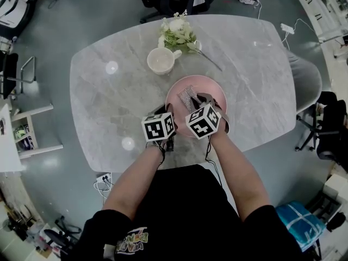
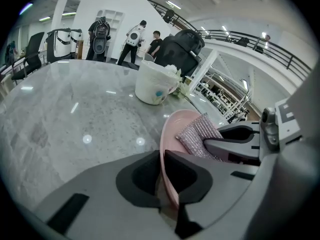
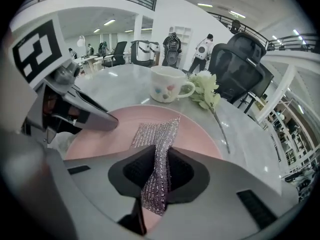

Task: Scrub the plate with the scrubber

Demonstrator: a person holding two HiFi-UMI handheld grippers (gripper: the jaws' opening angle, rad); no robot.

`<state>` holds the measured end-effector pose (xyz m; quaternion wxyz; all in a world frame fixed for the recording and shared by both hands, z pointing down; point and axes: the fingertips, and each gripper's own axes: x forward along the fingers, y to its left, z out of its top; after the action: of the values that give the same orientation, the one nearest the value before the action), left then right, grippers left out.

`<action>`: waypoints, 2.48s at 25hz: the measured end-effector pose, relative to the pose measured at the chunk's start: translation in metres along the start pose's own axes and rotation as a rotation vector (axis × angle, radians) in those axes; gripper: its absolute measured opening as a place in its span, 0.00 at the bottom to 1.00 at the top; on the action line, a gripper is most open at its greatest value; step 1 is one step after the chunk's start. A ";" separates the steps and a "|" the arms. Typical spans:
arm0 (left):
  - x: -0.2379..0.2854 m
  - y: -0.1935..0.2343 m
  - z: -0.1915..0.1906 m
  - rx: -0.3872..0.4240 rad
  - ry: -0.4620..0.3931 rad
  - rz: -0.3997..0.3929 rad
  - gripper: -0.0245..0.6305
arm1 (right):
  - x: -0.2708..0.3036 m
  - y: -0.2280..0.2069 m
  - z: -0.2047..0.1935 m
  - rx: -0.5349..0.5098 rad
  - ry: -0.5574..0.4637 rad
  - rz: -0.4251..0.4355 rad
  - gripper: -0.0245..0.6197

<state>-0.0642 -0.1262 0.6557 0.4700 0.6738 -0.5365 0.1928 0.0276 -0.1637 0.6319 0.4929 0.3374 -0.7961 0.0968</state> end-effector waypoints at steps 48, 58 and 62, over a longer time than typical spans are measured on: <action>-0.002 -0.001 0.002 0.002 -0.016 0.016 0.10 | -0.048 -0.034 -0.017 0.327 -0.124 -0.039 0.15; -0.001 -0.002 0.001 -0.013 -0.024 0.010 0.10 | -0.042 0.052 -0.002 0.335 -0.107 0.153 0.15; 0.000 -0.002 0.001 -0.010 -0.022 0.010 0.10 | -0.034 0.055 -0.007 0.222 -0.086 0.106 0.15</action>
<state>-0.0629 -0.1267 0.6548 0.4666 0.6708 -0.5459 0.1851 0.0078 -0.1041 0.6161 0.4122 0.3510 -0.8177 0.1957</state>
